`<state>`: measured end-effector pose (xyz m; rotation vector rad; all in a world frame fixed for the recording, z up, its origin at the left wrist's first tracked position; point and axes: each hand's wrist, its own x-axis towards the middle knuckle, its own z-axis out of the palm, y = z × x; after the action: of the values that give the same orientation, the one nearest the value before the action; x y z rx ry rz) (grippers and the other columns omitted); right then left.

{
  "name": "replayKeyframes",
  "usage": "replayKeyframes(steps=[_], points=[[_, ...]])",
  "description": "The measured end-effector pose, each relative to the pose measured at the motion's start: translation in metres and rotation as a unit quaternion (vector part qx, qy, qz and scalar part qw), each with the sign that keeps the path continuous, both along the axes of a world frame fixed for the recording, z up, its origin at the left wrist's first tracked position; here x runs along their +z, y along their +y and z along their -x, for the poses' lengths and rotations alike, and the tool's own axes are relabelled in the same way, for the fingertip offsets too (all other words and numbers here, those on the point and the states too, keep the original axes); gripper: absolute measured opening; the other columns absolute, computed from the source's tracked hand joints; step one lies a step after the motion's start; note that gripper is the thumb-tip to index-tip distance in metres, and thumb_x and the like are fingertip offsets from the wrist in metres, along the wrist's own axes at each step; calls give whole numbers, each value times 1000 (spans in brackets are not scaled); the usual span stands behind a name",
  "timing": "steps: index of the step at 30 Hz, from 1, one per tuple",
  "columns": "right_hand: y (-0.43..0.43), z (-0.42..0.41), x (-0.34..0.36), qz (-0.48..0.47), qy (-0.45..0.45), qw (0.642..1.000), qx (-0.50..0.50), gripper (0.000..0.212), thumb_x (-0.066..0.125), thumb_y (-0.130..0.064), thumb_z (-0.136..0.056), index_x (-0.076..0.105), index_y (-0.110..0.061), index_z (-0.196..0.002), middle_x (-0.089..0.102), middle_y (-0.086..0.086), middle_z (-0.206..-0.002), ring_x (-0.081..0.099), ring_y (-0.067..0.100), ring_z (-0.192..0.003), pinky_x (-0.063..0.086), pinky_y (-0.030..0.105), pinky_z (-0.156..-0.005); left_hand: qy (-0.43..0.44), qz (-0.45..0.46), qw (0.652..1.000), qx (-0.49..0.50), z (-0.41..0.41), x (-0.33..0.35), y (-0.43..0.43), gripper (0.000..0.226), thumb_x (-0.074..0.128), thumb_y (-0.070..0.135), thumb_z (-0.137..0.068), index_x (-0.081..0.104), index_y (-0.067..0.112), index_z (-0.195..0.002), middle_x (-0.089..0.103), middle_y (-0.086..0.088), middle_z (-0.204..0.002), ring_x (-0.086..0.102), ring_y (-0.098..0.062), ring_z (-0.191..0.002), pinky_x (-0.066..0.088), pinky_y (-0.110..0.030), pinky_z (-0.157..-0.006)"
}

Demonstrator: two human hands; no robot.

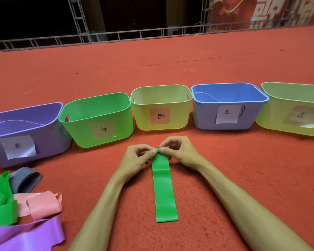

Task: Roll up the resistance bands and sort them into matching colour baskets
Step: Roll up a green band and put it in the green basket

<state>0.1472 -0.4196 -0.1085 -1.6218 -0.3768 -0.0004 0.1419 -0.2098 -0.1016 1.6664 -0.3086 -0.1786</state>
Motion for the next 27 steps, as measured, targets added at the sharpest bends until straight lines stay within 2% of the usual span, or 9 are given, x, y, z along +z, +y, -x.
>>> replayKeyframes(steps=[5, 10, 12, 14, 16, 19, 22, 24, 27], points=[[2, -2, -3, 9, -5, 1000, -6, 12, 81, -8, -87, 74, -1, -95, 72, 9, -78, 61, 19, -71, 49, 31, -65, -29, 2, 999, -14, 0, 2, 4, 12, 74, 9, -94, 77, 4, -104, 74, -27, -93, 61, -13, -73, 47, -23, -61], [4, -1, -1, 22, 8, 1000, -3, 11, 75, -13, -94, 76, -2, -92, 72, 10, -75, 60, 15, -63, 48, 26, -58, -43, 10, 999, -15, -2, -1, 8, 15, 78, 8, -90, 78, 11, -105, 72, -31, -100, 63, -20, -81, 50, -27, -69], [3, -1, -1, 22, 7, 1000, 1, 11, 74, -13, -95, 76, -2, -92, 71, 14, -73, 59, 16, -61, 47, 28, -60, -27, 20, 999, -8, -2, -1, 6, 18, 78, 4, -89, 77, 7, -107, 73, -25, -94, 64, -18, -82, 52, -25, -67], [3, 0, 0, 16, 6, 1000, 2, 12, 74, -10, -94, 75, 1, -93, 72, 16, -73, 60, 16, -62, 48, 28, -61, -1, 33, 999, 0, 0, 1, 3, 21, 76, 2, -90, 74, 5, -111, 73, -9, -83, 64, -10, -75, 52, -21, -60], [2, 0, 0, 10, -1, 1000, 1, 12, 75, -10, -94, 74, 3, -94, 72, 22, -76, 61, 18, -65, 48, 28, -62, 3, 27, 1000, 6, 0, 1, 1, 20, 75, 6, -92, 74, 5, -111, 72, -3, -79, 61, -5, -69, 50, -21, -58], [2, 0, -1, 5, -5, 1000, -4, 15, 77, -14, -92, 75, 0, -95, 74, 28, -83, 64, 24, -70, 49, 38, -68, -11, -5, 1000, 10, -2, -1, -1, 11, 72, 13, -96, 76, 4, -101, 70, 3, -72, 55, -3, -63, 45, -20, -57], [2, 0, -2, 1, -3, 1000, -6, 17, 80, -18, -90, 76, -2, -96, 75, 26, -86, 66, 26, -75, 49, 45, -70, 0, -13, 1000, 12, -2, -1, -1, 15, 68, 16, -99, 76, 4, -93, 69, 5, -71, 55, -4, -60, 44, -23, -57], [3, 0, -1, 3, -5, 1000, -4, 17, 80, -16, -89, 76, -1, -97, 76, 24, -86, 65, 25, -75, 49, 42, -69, 8, -3, 1000, 4, -1, 1, 1, 12, 68, 13, -99, 76, 6, -93, 71, 0, -73, 55, -7, -62, 44, -22, -56], [2, 0, 1, 4, 5, 1000, -7, 16, 77, -12, -92, 74, 3, -96, 73, 15, -77, 60, 18, -66, 50, 27, -62, 1, 11, 1000, 3, -2, 1, 5, 9, 72, 13, -96, 76, 5, -98, 74, -18, -84, 58, -18, -73, 45, -25, -62]])
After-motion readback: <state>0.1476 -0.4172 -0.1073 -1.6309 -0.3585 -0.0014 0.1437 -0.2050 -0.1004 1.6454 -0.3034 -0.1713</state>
